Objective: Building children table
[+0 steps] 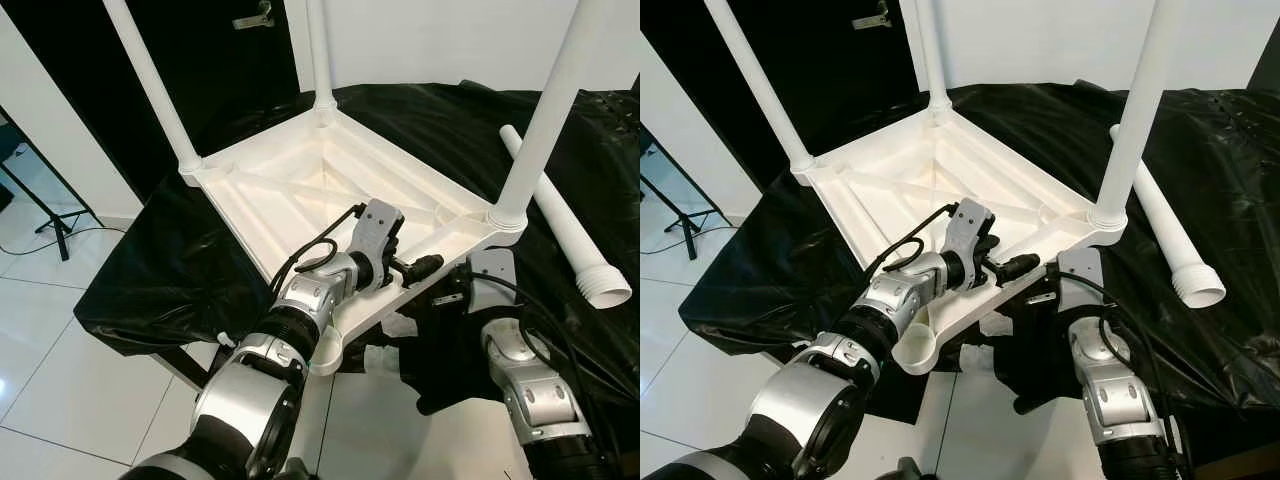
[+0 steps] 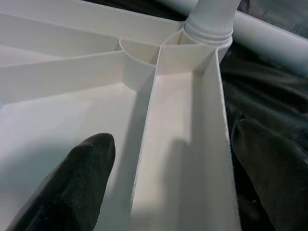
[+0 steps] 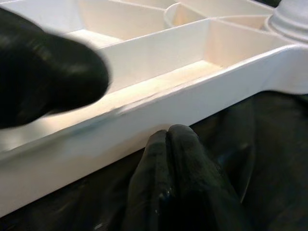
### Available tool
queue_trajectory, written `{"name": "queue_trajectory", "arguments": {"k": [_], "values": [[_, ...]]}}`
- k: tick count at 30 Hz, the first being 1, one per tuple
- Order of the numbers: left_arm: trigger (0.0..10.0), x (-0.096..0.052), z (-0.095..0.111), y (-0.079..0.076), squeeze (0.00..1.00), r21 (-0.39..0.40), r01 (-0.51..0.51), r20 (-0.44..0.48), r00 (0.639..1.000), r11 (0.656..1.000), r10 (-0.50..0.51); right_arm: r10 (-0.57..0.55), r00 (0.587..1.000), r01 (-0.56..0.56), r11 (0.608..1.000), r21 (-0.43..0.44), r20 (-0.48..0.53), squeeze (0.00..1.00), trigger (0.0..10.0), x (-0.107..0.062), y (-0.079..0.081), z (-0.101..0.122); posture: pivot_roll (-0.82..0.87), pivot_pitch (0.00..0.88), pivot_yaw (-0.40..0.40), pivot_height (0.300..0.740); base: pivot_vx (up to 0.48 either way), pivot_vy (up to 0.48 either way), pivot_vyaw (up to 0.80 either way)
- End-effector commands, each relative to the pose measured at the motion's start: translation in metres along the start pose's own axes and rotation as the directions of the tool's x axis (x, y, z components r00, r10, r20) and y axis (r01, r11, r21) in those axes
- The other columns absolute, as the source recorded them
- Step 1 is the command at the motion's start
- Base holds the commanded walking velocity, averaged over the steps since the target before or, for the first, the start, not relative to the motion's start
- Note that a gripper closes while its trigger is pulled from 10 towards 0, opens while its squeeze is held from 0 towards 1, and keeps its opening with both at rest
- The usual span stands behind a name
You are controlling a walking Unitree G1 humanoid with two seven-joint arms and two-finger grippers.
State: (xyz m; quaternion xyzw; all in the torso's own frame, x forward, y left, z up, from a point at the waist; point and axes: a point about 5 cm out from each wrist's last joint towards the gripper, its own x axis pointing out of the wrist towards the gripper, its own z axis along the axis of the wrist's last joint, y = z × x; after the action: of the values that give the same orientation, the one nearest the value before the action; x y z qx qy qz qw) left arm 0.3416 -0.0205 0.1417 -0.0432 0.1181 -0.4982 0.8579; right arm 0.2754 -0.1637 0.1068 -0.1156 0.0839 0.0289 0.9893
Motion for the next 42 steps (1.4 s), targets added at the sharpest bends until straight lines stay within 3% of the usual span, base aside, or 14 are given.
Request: {"name": "queue_trajectory", "arguments": {"k": [1, 8, 15, 21, 28, 29, 30, 31, 32, 33, 34, 39, 40, 42], "values": [[10.0, 0.018, 0.000, -0.029, 0.00, -0.060, 0.072, 0.046, 0.997, 0.996, -0.069, 0.026, 1.000, -0.025, 1.000, 0.006, -0.013, 0.00, 10.0, -0.001, 0.007, -0.002, 0.01, 0.000, 0.091, 0.740, 0.000, 0.000, 0.00], [10.0, 0.012, 0.006, -0.024, 0.00, 0.012, 0.143, 0.050, 0.988, 0.990, -0.143, 0.027, 0.999, -0.027, 1.000, 0.010, -0.018, 0.00, 10.0, -0.003, 0.009, -0.002, 0.00, 0.000, 0.097, 0.740, 0.000, 0.000, 0.00], [10.0, -0.014, -0.013, -0.008, 0.00, 0.093, 0.290, -0.103, 0.954, 0.952, -0.281, 0.017, 1.000, -0.017, 1.000, 0.012, -0.022, 0.00, 10.0, -0.004, 0.008, -0.002, 0.01, 0.000, 0.098, 0.740, 0.000, 0.000, 0.00], [10.0, -0.024, -0.016, 0.000, 0.00, 0.107, 0.299, -0.128, 0.950, 0.948, -0.285, 0.019, 1.000, -0.019, 1.000, 0.016, -0.020, 0.00, 10.0, -0.004, 0.009, -0.001, 0.01, 0.000, 0.097, 0.740, 0.000, 0.000, 0.00], [10.0, -0.048, -0.022, 0.026, 0.00, 0.141, 0.251, -0.206, 0.954, 0.958, -0.220, 0.024, 1.000, -0.024, 1.000, 0.016, -0.019, 0.00, 10.0, -0.006, 0.008, -0.002, 0.02, 0.000, 0.093, 0.740, 0.000, 0.000, 0.00], [10.0, -0.050, -0.024, 0.028, 0.00, 0.146, 0.243, -0.219, 0.953, 0.959, -0.208, 0.025, 0.999, -0.025, 1.000, 0.014, -0.020, 0.00, 7.7, -0.006, 0.007, -0.002, 0.02, 0.000, 0.093, 0.740, 0.000, 0.000, 0.00], [10.0, -0.052, -0.026, 0.031, 0.00, 0.151, 0.233, -0.240, 0.951, 0.961, -0.193, 0.028, 0.999, -0.028, 1.000, 0.010, -0.021, 0.00, 4.4, -0.006, 0.007, -0.003, 0.02, 0.000, 0.092, 0.740, 0.000, 0.000, 0.00], [10.0, -0.052, -0.026, 0.031, 0.00, 0.151, 0.233, -0.240, 0.951, 0.961, -0.193, 0.028, 0.999, -0.028, 1.000, 0.010, -0.021, 0.00, 4.4, -0.006, 0.007, -0.003, 0.02, 0.000, 0.092, 0.740, 0.000, 0.000, 0.00], [10.0, -0.054, -0.029, 0.032, 0.00, 0.158, 0.222, -0.263, 0.949, 0.962, -0.176, 0.033, 0.999, -0.032, 0.999, 0.003, -0.020, 0.00, 2.0, -0.004, 0.007, -0.003, 0.02, 0.000, 0.091, 0.740, 0.000, 0.000, 0.00], [10.0, -0.054, -0.029, 0.032, 0.00, 0.158, 0.222, -0.263, 0.949, 0.962, -0.176, 0.033, 0.999, -0.032, 0.999, 0.003, -0.020, 0.00, 2.0, -0.004, 0.007, -0.003, 0.02, 0.000, 0.091, 0.740, 0.000, 0.000, 0.00], [10.0, -0.054, -0.034, 0.032, 0.00, 0.159, 0.224, -0.291, 0.941, 0.962, -0.171, 0.039, 0.999, -0.039, 0.999, -0.007, -0.017, 0.00, 0.0, -0.002, 0.006, -0.002, 0.02, 0.000, 0.090, 0.740, 0.000, 0.000, 0.00], [10.0, -0.046, -0.049, 0.020, 0.00, 0.135, 0.269, -0.354, 0.912, 0.954, -0.208, 0.054, 0.999, -0.054, 0.997, -0.047, -0.007, 0.00, 0.0, 0.013, 0.000, 0.002, 0.04, 0.000, 0.086, 0.740, 0.000, 0.000, 0.00], [4.8, -0.041, -0.053, 0.012, 0.00, 0.116, 0.297, -0.363, 0.901, 0.948, -0.237, 0.055, 0.998, -0.055, 0.997, -0.055, -0.004, 0.00, 0.0, 0.019, -0.002, 0.005, 0.04, 0.000, 0.083, 0.740, 0.000, 0.000, 0.00], [4.8, -0.040, -0.054, 0.009, 0.00, 0.113, 0.304, -0.365, 0.898, 0.946, -0.245, 0.055, 0.998, -0.055, 0.997, -0.056, -0.001, 0.00, 0.0, 0.020, -0.003, 0.006, 0.04, 0.000, 0.083, 0.740, 0.000, 0.000, 0.00]]}}
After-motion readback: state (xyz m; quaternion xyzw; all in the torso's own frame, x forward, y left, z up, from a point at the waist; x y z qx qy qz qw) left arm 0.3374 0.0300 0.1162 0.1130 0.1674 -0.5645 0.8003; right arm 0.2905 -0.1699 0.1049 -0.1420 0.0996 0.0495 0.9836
